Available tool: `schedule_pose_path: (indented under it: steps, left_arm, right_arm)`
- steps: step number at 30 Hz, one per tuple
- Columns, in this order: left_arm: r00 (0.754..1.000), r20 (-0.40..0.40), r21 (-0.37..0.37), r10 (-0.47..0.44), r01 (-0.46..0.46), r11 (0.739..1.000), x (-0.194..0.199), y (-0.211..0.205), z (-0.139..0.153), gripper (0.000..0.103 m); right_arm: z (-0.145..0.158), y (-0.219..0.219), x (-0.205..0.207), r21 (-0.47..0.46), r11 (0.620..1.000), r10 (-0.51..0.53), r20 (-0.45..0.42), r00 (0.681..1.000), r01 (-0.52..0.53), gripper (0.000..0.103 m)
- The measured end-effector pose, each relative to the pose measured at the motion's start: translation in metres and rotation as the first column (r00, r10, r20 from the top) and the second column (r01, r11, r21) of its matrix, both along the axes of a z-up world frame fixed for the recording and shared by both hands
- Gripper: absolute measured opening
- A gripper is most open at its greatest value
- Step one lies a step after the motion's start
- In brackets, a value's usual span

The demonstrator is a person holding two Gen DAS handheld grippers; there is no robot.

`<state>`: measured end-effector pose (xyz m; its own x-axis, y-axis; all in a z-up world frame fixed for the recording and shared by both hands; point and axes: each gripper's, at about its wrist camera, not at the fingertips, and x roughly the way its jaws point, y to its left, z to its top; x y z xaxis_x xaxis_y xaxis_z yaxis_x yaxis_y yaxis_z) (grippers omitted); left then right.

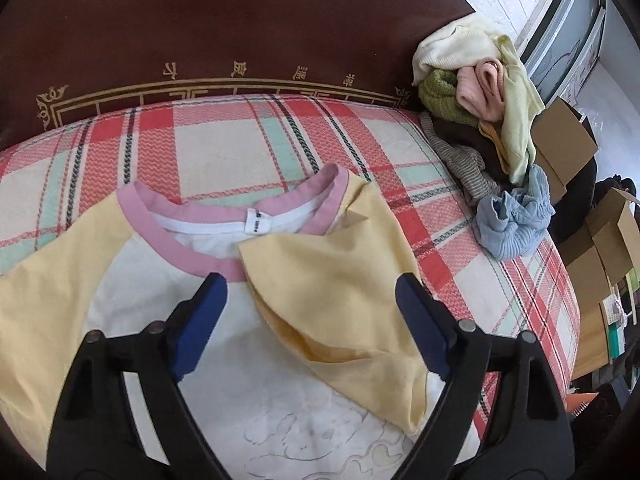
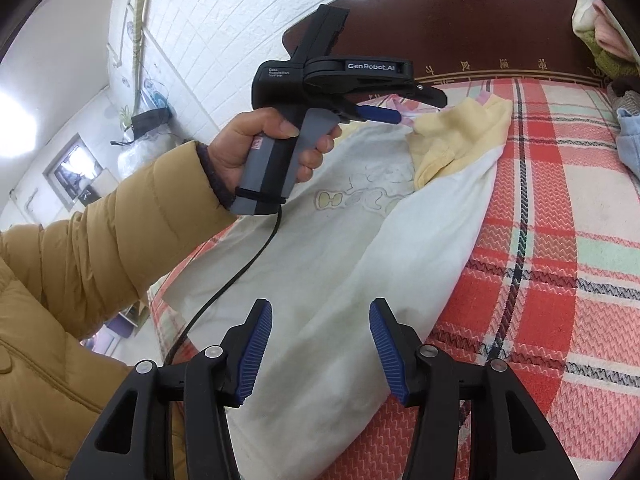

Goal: Fold clothes

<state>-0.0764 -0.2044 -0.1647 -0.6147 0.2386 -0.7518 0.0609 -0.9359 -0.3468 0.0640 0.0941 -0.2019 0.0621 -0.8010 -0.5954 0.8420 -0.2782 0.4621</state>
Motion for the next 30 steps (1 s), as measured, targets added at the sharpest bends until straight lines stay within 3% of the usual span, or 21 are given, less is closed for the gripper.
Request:
schedule_pose_path:
  steps: [2, 3, 6, 12, 18, 22, 24, 25, 26, 28, 30]
  left_arm:
    - [0.999, 0.042, 0.011, -0.015, 0.014, 1.0, -0.005, 0.003, -0.009, 0.054]
    - [0.998, 0.06, 0.005, -0.017, 0.017, 1.0, -0.007, 0.005, -0.014, 0.047]
    - [0.999, 0.051, 0.007, 0.0, -0.001, 1.0, -0.009, 0.003, -0.015, 0.01]
    - [0.995, -0.037, -0.033, 0.091, -0.092, 0.995, -0.006, -0.009, 0.007, 0.005]
    - [0.998, -0.032, -0.134, 0.058, -0.062, 0.989, -0.008, -0.005, 0.01, 0.006]
    - [0.994, -0.049, -0.074, 0.093, -0.096, 0.993, 0.022, -0.025, 0.014, 0.007]
    - [0.989, -0.081, -0.029, 0.12, -0.123, 0.992, 0.048, -0.04, 0.023, 0.01]
    - [0.985, -0.105, -0.012, 0.139, -0.141, 0.99, 0.065, -0.049, 0.029, 0.019]
    - [0.979, -0.127, 0.003, 0.16, -0.161, 0.987, 0.083, -0.057, 0.036, 0.052]
    - [0.961, -0.175, 0.015, 0.213, -0.214, 0.977, 0.126, -0.071, 0.045, 0.101]
    - [0.955, -0.179, 0.023, 0.236, -0.236, 0.972, 0.162, -0.077, 0.045, 0.102]
  right_arm:
    - [0.0, 0.0, 0.0, 0.001, 1.0, -0.001, 0.002, 1.0, 0.001, 0.052]
    - [0.0, 0.0, 0.0, 0.002, 1.0, -0.002, 0.003, 1.0, 0.002, 0.052]
    - [0.0, 0.001, 0.0, 0.002, 1.0, -0.007, 0.007, 1.0, 0.007, 0.052]
    - [0.0, 0.003, -0.001, -0.004, 1.0, -0.017, 0.018, 1.0, 0.017, 0.053]
    - [0.003, -0.005, -0.001, 0.002, 1.0, -0.016, 0.006, 1.0, 0.016, 0.053]
    - [0.004, -0.016, 0.0, 0.029, 1.0, 0.005, -0.008, 1.0, -0.005, 0.053]
    - [0.006, -0.02, 0.0, 0.047, 0.999, 0.015, -0.016, 1.0, -0.014, 0.056]
    - [0.01, -0.023, -0.001, 0.044, 0.999, 0.025, -0.017, 1.0, -0.024, 0.057]
    - [0.015, -0.026, -0.002, 0.034, 0.999, 0.038, -0.018, 0.999, -0.038, 0.058]
    - [0.027, -0.039, -0.005, 0.031, 0.998, 0.061, -0.037, 0.997, -0.06, 0.061]
    - [0.039, -0.057, -0.008, 0.038, 0.996, 0.084, -0.053, 0.995, -0.082, 0.064]
